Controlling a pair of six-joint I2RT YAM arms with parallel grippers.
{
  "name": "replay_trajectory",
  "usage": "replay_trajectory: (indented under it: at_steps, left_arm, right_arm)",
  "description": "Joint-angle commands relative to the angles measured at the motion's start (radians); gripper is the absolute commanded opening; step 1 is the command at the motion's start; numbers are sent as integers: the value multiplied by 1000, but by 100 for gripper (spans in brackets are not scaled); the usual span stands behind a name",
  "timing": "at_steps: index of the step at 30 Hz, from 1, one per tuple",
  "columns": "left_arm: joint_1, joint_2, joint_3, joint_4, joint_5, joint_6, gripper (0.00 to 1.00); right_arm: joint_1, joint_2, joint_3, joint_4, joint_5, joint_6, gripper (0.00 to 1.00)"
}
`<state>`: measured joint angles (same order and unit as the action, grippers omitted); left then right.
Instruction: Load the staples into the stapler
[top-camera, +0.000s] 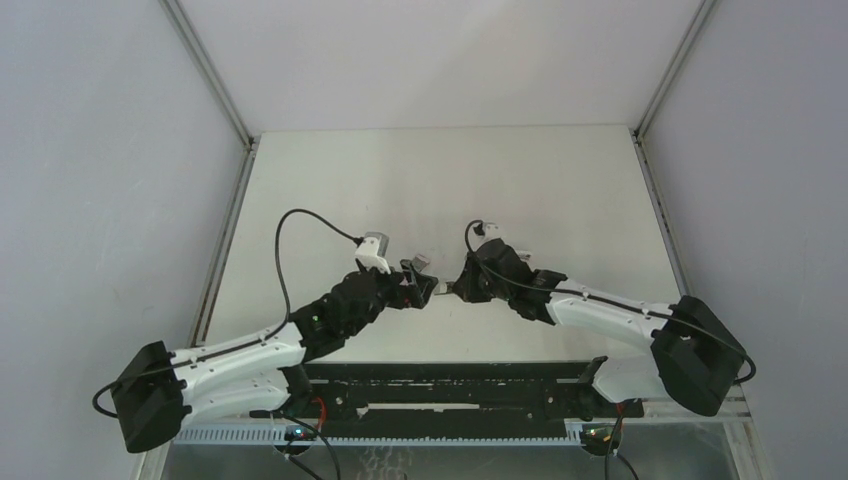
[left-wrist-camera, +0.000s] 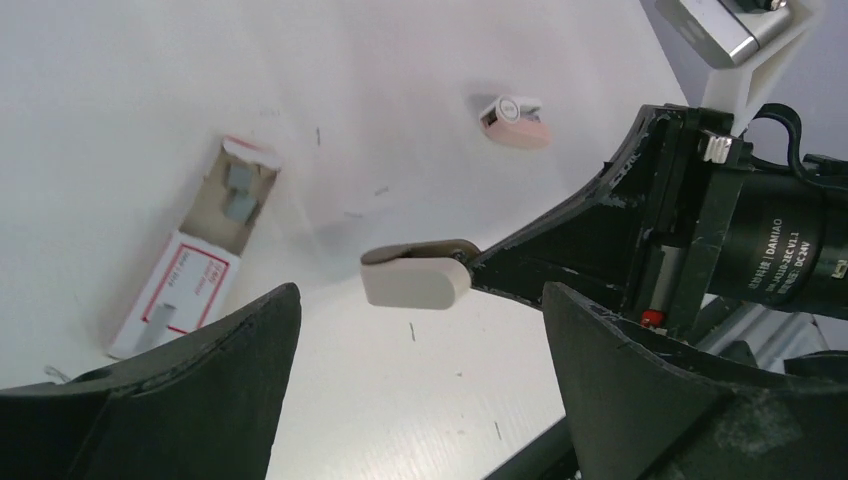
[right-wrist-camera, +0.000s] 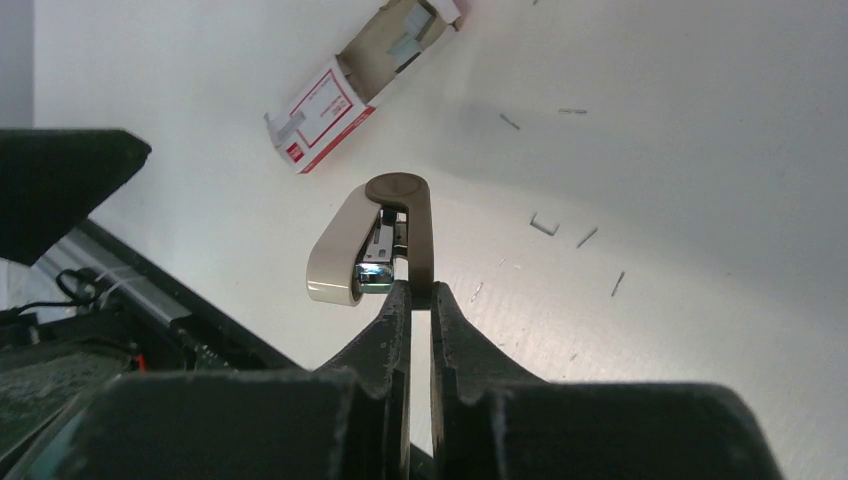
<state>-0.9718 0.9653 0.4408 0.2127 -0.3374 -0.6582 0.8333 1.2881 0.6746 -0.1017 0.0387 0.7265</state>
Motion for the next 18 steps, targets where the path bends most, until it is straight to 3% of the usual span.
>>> replay_trajectory:
  at_steps: [1,10,18]
  left_arm:
    - [17,35,48,-39,57,-117,93]
    - [38,200,107,-5,145,-95,94]
    - [59,282,116,23,133,-86,90]
  right_arm:
    - [46,37,54,66,95,29,0]
    - [87,92,90,67,111,9,0]
    - [91,85,92,54,118,-13,0]
